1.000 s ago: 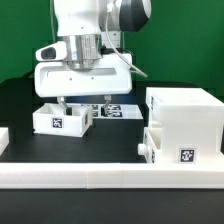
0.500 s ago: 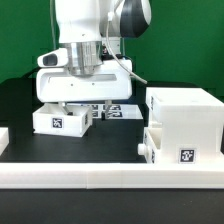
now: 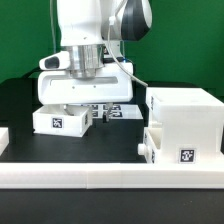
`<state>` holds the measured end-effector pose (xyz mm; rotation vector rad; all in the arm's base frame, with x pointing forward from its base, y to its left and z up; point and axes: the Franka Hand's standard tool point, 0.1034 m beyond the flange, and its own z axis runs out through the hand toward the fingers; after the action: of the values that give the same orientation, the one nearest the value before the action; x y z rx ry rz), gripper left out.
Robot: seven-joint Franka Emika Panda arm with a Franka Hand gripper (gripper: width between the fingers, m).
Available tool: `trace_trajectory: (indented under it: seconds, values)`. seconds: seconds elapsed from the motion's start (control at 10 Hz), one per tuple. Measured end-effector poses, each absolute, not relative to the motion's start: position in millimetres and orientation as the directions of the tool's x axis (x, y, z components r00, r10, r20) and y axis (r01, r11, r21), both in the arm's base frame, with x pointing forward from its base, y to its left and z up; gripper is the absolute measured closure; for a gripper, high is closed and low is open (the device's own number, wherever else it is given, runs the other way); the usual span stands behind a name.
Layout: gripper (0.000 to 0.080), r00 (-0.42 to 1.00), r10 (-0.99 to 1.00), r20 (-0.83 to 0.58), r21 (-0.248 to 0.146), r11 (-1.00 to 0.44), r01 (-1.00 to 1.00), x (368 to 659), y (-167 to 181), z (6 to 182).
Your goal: Assemble drawer
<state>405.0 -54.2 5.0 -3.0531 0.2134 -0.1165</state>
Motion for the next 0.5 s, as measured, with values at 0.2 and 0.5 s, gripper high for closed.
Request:
trace_trajectory:
  seconds: [0.2, 0.5]
  values:
    - [0.0422, 0.988, -0.14, 0.07, -0.084, -0.987, -0.134, 405.0, -53.7, 4.9]
    - [0.0727, 0.988, -0.139, 0.07, -0.084, -0.988, -0.133, 405.0, -53.6, 4.9]
